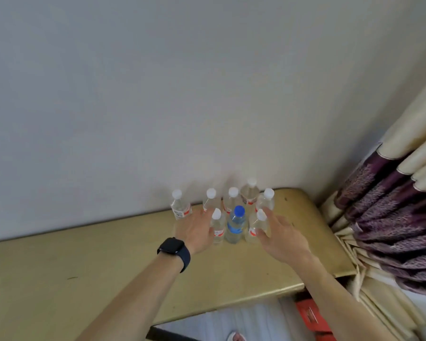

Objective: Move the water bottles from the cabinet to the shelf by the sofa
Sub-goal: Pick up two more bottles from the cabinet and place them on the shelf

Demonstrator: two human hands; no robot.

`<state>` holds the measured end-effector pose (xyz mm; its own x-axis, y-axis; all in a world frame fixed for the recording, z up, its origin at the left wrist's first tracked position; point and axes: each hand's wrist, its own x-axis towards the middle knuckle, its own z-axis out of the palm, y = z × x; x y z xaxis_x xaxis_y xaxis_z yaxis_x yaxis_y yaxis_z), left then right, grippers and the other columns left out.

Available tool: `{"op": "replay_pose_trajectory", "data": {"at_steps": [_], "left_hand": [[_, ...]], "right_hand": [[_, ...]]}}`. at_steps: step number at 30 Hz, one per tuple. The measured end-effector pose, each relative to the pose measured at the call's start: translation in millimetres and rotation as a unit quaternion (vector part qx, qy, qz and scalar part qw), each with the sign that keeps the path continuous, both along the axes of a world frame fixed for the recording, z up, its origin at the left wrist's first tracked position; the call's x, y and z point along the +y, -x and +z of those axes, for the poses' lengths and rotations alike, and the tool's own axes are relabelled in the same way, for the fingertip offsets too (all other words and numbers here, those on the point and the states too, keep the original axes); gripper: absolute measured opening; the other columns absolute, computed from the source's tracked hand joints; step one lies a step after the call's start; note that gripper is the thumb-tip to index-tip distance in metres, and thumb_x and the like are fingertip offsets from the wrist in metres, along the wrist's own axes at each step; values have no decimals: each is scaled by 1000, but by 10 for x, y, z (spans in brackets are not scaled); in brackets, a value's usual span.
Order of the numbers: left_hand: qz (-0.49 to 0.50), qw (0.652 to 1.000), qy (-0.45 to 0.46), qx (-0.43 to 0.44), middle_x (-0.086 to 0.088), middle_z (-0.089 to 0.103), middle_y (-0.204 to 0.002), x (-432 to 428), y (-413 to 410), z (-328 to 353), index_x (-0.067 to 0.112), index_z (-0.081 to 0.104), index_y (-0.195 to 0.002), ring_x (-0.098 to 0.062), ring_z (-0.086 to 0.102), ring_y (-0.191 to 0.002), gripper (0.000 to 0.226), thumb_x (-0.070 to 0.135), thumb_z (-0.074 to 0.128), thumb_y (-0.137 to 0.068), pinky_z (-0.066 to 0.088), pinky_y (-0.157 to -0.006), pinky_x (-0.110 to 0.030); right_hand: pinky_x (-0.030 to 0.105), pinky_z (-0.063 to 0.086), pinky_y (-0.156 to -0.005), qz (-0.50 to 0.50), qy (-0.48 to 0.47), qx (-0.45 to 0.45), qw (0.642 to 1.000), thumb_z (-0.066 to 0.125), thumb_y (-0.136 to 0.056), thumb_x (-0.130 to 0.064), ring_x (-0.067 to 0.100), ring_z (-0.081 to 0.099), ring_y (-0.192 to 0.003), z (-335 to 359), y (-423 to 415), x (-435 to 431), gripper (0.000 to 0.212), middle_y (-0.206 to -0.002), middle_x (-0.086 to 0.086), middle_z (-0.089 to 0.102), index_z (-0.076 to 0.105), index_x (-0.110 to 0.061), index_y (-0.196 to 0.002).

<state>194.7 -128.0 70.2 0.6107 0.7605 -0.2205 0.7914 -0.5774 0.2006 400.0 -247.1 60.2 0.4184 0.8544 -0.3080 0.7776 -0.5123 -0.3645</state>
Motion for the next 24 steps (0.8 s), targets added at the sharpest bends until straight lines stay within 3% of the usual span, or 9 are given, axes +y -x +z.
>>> {"op": "replay_pose_trajectory", "data": {"at_steps": [2,4,7,12,17,20,24], "left_hand": [[9,1000,2,13,-4,61,-113,152,-184,-67,23,35,-138,-28,62,-92,44,28,44,-95,46,-60,-35],[6,999,-5,35,-6,61,-107,270,-333,-149,22,33,-139,-29,62,-89,44,30,42,-97,44,-58,-34],[-22,996,-9,88,-5,61,-109,359,-468,-256,21,39,-135,-27,62,-89,37,33,37,-100,38,-59,-32],[-35,994,-1,103,-6,58,-105,384,-490,-483,23,18,-150,-28,58,-76,57,24,42,-98,40,-58,-32],[-95,992,-20,81,-1,43,-89,321,-409,-527,24,19,-148,-26,44,-62,64,11,48,-93,32,-57,-32],[-135,988,-23,76,-8,51,-99,241,-218,-509,20,21,-149,-28,43,-68,60,14,47,-95,24,-52,-31],[-201,973,6,110,-14,52,-118,172,68,-466,21,29,-142,-32,57,-82,45,27,42,-99,35,-59,-35]], "right_hand": [[38,44,-79,-13,42,-3,999,39,-93,-59,30,56,-114,-106,-117,244,68,-133,5,51,7,-49,-151],[38,46,-76,-10,72,-22,997,35,-92,-63,31,57,-109,-228,-195,430,63,-125,7,54,11,-50,-149],[41,48,-79,-10,92,-50,994,31,-96,-60,33,59,-105,-391,-222,557,56,-117,10,58,25,-38,-147],[38,43,-69,-55,102,-70,991,24,-100,-56,30,63,-94,-542,-109,397,60,-104,8,63,17,-21,-148],[35,44,-59,-28,96,-87,991,28,-102,-46,26,64,-75,-592,-19,118,44,-82,2,59,26,-14,-132],[35,45,-62,-17,104,-110,988,30,-102,-45,26,65,-77,-567,59,-9,44,-87,3,65,26,-13,-131],[35,37,-61,9,95,-86,992,36,-101,-43,29,66,-82,-481,242,-93,31,-95,4,67,34,-17,-120]]}}
